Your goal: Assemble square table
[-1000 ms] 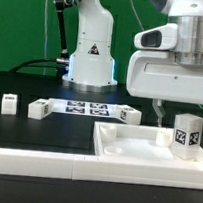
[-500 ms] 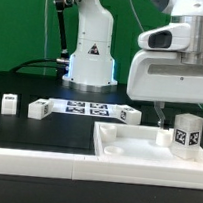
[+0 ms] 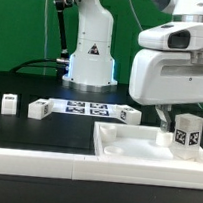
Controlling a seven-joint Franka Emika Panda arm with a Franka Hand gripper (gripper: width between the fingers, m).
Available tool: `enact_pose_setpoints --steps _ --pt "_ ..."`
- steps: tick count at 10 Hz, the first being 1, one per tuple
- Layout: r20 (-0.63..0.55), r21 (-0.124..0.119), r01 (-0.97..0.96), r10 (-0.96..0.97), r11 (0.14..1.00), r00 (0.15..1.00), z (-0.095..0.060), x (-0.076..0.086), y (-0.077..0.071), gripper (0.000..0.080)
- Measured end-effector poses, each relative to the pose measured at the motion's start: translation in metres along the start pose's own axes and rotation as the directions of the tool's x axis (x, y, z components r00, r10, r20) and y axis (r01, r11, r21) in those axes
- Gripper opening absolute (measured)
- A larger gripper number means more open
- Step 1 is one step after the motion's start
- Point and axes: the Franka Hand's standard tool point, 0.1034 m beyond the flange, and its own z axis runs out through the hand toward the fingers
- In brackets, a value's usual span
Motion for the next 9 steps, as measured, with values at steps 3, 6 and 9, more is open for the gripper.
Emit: enact_pose_setpoints --steps 3,6,9 --pt "0.0 -0.006 0.117 -0.117 0.993 0.993 -0.0007 0.0005 0.002 0.0649" --pt "0.001 -0.006 0.11 -0.11 0.994 0.994 0.0 0.0001 0.0032 0.0428" --pt "0.001 -0.005 0.013 -0.013 1.0 1.0 0.0006 -0.0002 0.0032 0.0288"
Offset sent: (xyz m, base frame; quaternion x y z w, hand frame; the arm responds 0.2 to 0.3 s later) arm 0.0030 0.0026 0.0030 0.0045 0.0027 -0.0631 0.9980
